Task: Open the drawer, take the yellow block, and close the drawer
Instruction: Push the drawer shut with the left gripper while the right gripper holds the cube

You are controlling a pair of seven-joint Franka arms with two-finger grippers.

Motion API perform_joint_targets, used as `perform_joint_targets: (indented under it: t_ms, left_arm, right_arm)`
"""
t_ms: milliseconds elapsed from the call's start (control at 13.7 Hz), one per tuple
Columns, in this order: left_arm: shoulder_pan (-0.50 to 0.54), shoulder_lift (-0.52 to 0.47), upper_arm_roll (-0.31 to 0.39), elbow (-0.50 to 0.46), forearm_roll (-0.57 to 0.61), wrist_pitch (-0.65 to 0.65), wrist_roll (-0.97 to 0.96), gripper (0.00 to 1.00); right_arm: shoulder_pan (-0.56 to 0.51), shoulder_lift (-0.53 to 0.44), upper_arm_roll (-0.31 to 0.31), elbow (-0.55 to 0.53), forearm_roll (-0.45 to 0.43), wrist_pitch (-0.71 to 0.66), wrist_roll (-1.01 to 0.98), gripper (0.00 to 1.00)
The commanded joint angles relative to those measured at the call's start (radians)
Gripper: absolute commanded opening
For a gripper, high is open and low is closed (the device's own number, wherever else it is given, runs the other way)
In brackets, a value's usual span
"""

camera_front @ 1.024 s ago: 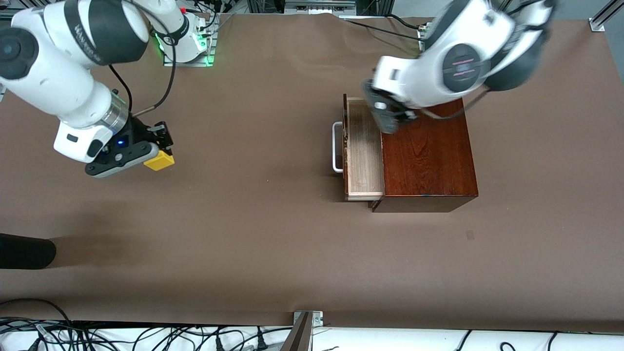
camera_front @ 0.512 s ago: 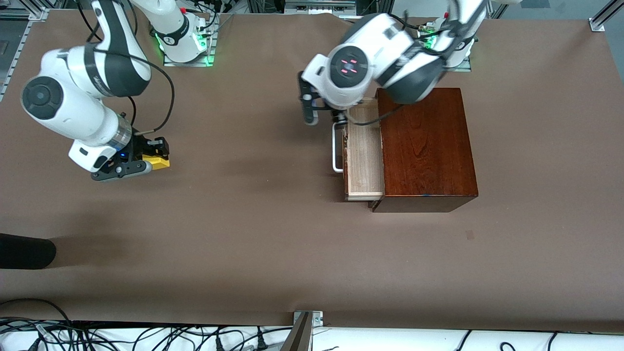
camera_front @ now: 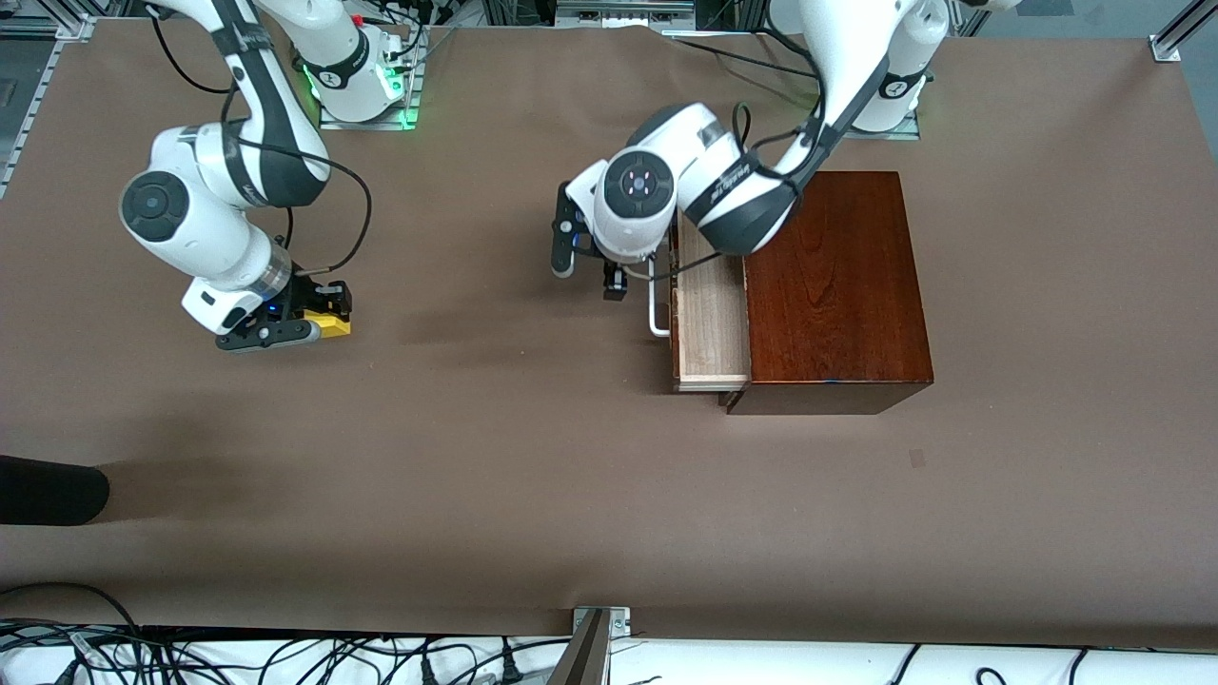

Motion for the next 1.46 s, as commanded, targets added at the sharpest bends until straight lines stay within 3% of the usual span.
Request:
perform_joint_targets:
  t_ms: [0,512,1171,1244,1317,1390]
  left_arm:
    - [0.032,0.006,-0.001,-0.004,0.05,-0.02,0.025,1.0]
    - [0.086,-0.014,0.003,-0.001,0.168,-0.236,0.025,1.0]
    - [0.149,-0.04,0.008,-0.002,0.17,-0.329,0.023,1.0]
    - [0.156,-0.042,0.006,-0.002,0.17,-0.331,0.023,1.0]
    - [0.156,-0.042,0.006,-0.002,0.17,-0.331,0.023,1.0]
    - [0.155,-0.042,0.0,0.004,0.168,-0.327,0.01,1.0]
  right_arm:
    - [-0.022,0.008,0.018,-0.069,-0.005,0.109,0.018,0.0]
    - [-0.041,0.124,0.017,-0.082,-0.002,0.213,0.042,0.0]
    - [-0.042,0.184,0.017,-0.1,0.001,0.288,0.042,0.0]
    - [-0.042,0.184,0.017,-0.1,-0.001,0.285,0.041,0.08]
    - [-0.042,0.181,0.017,-0.1,-0.001,0.282,0.041,0.24]
    - [-0.042,0.175,0.017,-0.1,-0.001,0.281,0.041,0.53]
